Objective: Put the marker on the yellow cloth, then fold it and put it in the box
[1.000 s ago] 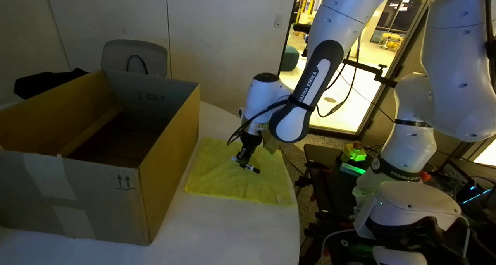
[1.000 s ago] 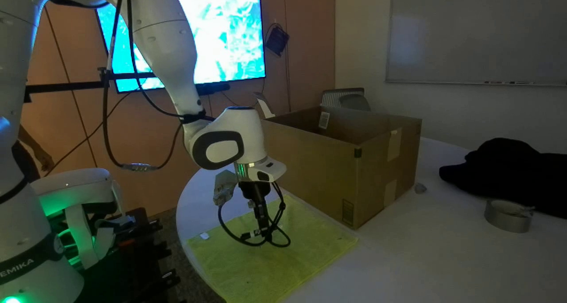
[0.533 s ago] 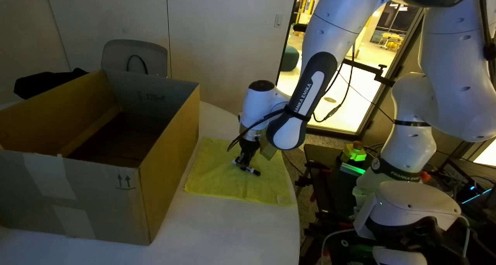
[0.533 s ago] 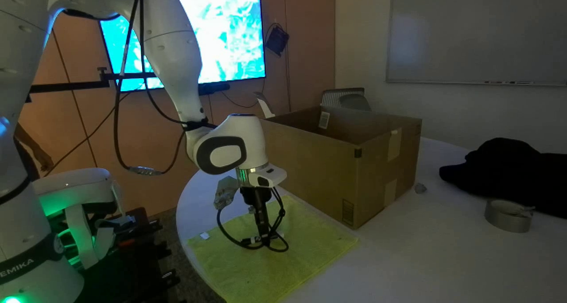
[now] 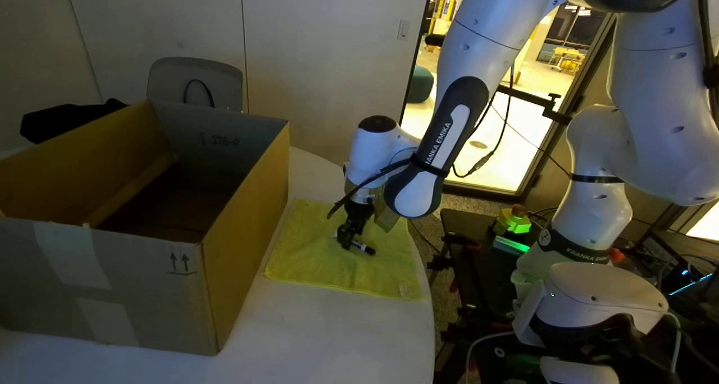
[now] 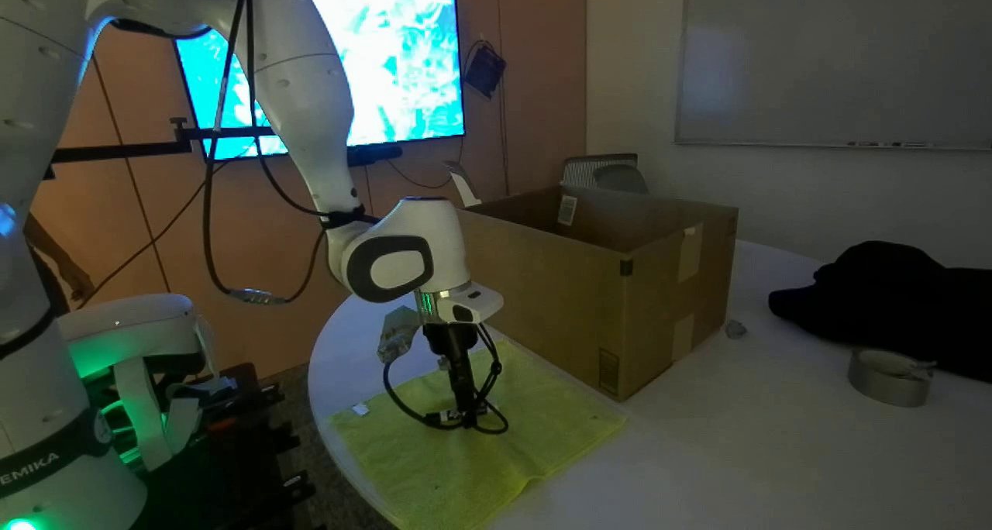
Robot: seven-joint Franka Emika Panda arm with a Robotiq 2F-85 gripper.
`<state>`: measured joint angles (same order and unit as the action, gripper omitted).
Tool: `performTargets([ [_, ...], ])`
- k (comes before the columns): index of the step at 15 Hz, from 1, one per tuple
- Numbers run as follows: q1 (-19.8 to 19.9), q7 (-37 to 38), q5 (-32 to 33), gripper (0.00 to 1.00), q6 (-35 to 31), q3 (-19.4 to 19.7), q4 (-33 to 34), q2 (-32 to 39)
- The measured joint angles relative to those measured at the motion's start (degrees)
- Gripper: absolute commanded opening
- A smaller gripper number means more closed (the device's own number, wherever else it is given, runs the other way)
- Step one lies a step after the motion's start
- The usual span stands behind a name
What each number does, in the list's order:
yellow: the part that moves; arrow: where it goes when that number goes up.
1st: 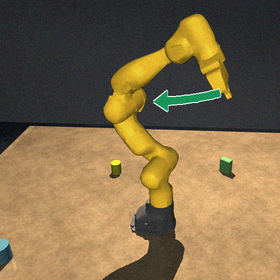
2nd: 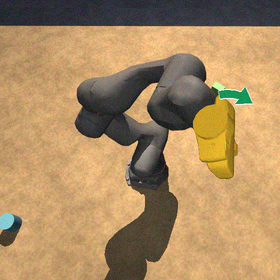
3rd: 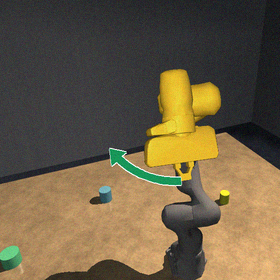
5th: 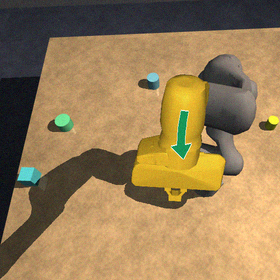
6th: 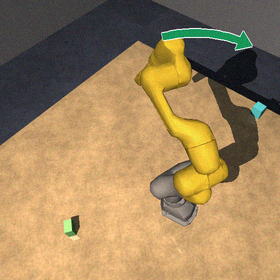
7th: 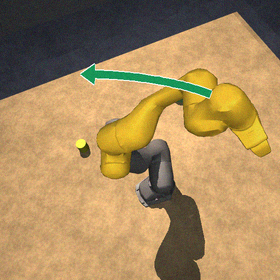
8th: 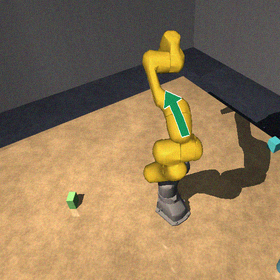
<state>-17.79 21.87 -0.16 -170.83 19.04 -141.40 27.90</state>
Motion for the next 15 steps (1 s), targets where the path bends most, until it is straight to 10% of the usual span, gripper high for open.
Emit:
performTargets([
  [7,-8.4,1.1,1.4,1.00,-6.1,5.0,-3.0,-1.5],
  [15,-6.6,-0.9,-0.6,1.00,-9.6,-7.0,-5.6,-1.4],
])
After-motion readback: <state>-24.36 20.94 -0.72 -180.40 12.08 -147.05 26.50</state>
